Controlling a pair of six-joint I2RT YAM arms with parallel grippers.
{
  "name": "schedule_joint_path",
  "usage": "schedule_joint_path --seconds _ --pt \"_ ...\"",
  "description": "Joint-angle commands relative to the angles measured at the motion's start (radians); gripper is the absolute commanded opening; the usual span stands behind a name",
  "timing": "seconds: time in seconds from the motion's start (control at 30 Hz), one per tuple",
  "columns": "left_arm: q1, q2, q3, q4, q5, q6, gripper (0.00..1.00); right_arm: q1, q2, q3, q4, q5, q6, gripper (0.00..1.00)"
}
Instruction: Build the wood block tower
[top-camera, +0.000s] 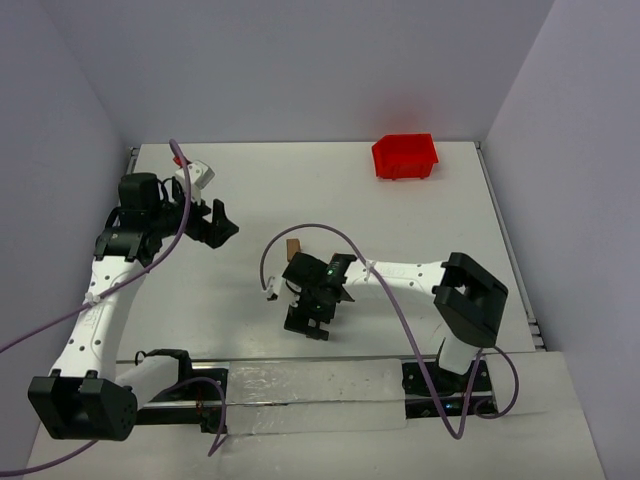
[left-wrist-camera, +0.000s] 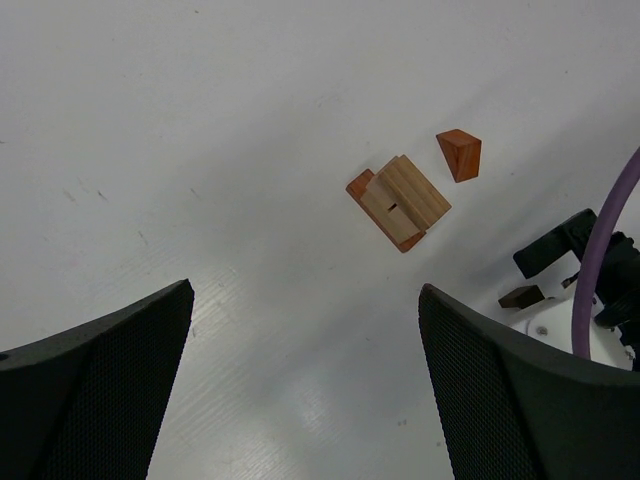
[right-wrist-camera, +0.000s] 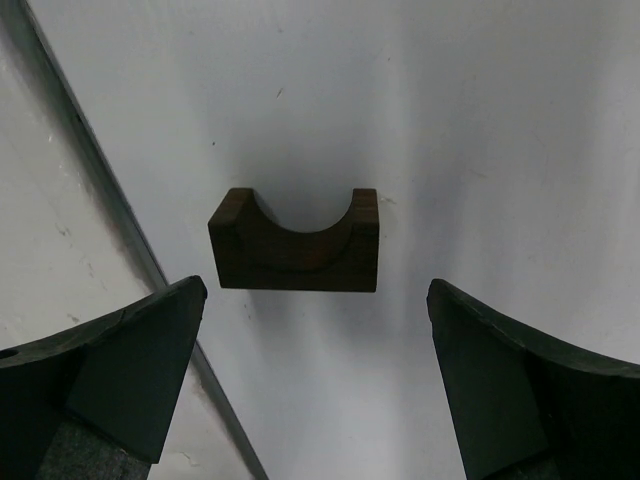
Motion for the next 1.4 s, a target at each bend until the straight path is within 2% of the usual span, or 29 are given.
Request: schedule_joint_path --seconds 0.0,0.3,0.53,0.77,0.93,1.07,1.17,1.2,1.27,1.3,1.33,1.37 --pt "0.01 -0.024 -0.007 0.077 -0.016 -0.039 0.99 0.011 0.019 0.072 0.007 -0.013 0.028 1.0" --pt "0.025 -0.058 -0.032 0.093 -0.013 -0.042 0.99 0.043 0.126 0.102 -0.006 -0.003 0.039 0.99" --pt "0.033 -0.057 -0.029 0.085 0.004 -0.049 0.99 0.042 0.142 0.094 -0.001 0.01 0.049 1.0" --pt "0.033 -0.06 -0.044 0.092 0.012 -0.049 0.99 0.041 0.152 0.118 -0.014 -0.004 0.054 0.93" --pt "0.033 -0.064 -0.043 0.087 0.005 -0.04 0.99 0.034 0.162 0.132 -0.022 -0.012 0.06 0.79" --pt "0.033 -0.064 -0.045 0.085 0.011 -0.035 0.99 0.024 0.155 0.134 -0.032 -0.018 0.067 0.61" --pt "0.033 -0.066 -0.046 0.083 0.014 -0.03 0.99 0.0 0.125 0.135 -0.043 -0.036 0.076 0.43" --pt "0.033 -0.066 -0.046 0.082 0.015 -0.027 0.99 -0.003 0.122 0.137 -0.051 -0.053 0.081 0.41" --pt "0.033 -0.066 -0.043 0.079 0.022 -0.02 0.99 -0.056 0.088 0.157 -0.081 -0.14 0.099 0.23" --pt "0.033 -0.067 -0.043 0.082 0.024 -0.025 0.99 -0.112 0.061 0.18 -0.097 -0.198 0.114 0.07" --pt "0.033 -0.068 -0.042 0.085 0.028 -0.027 0.99 -0.136 0.042 0.198 -0.112 -0.257 0.127 0.0" --pt "0.033 -0.068 -0.041 0.091 0.033 -0.029 0.99 -0.184 0.028 0.212 -0.125 -0.322 0.141 0.0"
